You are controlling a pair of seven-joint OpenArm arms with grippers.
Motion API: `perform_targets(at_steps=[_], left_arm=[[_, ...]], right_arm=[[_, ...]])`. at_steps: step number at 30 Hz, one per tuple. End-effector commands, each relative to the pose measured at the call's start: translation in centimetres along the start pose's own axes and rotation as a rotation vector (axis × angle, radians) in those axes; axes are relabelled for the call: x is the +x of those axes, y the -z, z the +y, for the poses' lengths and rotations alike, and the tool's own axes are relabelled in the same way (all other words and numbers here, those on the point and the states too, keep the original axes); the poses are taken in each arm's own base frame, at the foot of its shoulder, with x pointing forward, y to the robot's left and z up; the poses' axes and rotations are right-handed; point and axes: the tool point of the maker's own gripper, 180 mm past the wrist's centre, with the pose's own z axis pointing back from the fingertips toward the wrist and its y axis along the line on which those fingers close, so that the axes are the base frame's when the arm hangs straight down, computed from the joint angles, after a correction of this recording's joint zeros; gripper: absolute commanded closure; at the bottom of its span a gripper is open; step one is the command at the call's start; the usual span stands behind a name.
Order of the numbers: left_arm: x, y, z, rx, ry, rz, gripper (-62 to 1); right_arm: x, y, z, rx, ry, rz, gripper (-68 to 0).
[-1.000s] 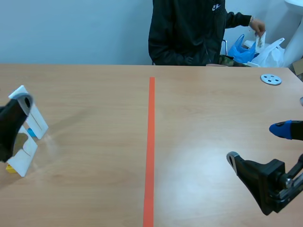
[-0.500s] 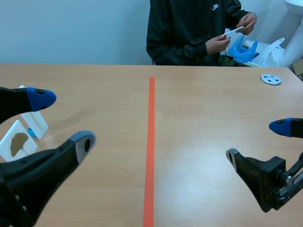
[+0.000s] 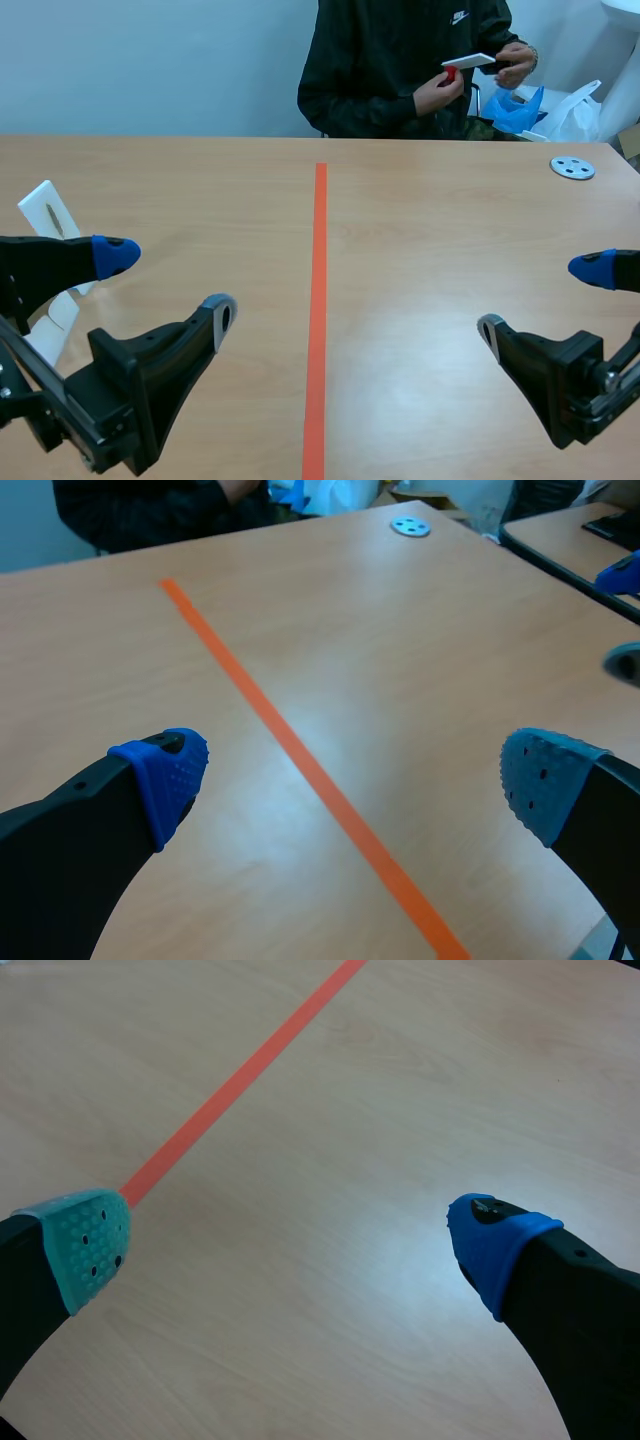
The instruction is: Sort the leaf by its shape. The table is split by an orange tape line. A compound leaf with several leaflets goes to the left side, a simple leaf with one blade goes to the right side. Return to the home posture when a red brick is placed on the table.
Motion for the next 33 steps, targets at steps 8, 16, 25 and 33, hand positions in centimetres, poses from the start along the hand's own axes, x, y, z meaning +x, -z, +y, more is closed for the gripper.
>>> perform_targets(at_steps=[8, 16, 25, 33], left_arm=[[-0.54, -0.11, 0.54, 0.007, -0.030, -0.024, -62.3], [-0.02, -0.12, 0.30, -0.005, -0.031, -0.054, -62.3], [-0.02, -0.12, 0.30, -0.005, -0.031, -0.054, -62.3], [-0.13, -0.11, 0.29, -0.005, -0.031, -0.047, -62.3]], right_arm=[[0.96, 0.01, -0.64, -0.013, -0.011, -0.032, -67.9], [0.96, 0.01, -0.64, -0.013, -0.011, -0.032, -67.9], [0.96, 0.01, -0.64, -0.013, -0.011, -0.032, -67.9], [0.96, 0.01, -0.64, -0.013, -0.011, -0.032, -67.9]])
